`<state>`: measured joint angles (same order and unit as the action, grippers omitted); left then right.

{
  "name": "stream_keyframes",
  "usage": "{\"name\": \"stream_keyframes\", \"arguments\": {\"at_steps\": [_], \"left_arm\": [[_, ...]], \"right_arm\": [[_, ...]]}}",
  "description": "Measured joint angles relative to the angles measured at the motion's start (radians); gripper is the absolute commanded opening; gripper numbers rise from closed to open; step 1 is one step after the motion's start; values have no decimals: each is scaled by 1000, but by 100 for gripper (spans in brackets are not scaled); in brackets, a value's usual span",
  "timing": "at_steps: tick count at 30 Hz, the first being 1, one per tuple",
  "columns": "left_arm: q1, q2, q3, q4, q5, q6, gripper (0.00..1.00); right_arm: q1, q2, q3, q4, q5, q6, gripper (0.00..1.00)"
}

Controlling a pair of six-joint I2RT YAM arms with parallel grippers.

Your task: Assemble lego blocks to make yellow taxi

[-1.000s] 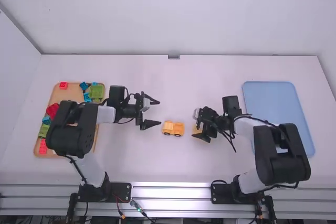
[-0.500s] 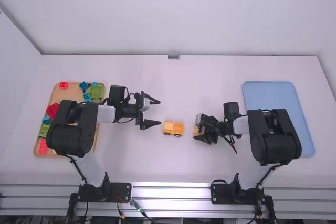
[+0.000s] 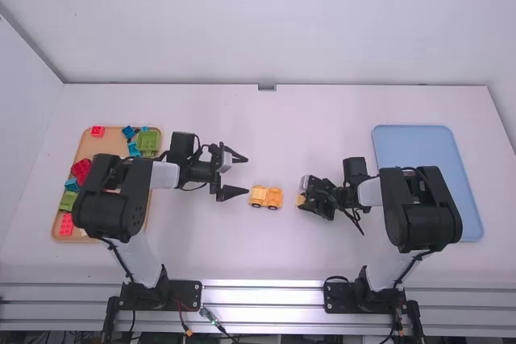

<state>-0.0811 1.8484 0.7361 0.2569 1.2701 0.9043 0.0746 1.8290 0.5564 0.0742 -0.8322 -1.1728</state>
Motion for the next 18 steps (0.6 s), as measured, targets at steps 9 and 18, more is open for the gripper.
{"name": "stream_keyframes", "arguments": {"at_steps": [9, 18], "left_arm": [[-156, 0, 0, -81, -171, 98, 99], [-174, 14, 0, -96, -273, 189, 92]], "right_arm": [[13, -8, 67, -128, -33, 64, 18], [113, -143, 120, -206, -83, 85, 18]]}}
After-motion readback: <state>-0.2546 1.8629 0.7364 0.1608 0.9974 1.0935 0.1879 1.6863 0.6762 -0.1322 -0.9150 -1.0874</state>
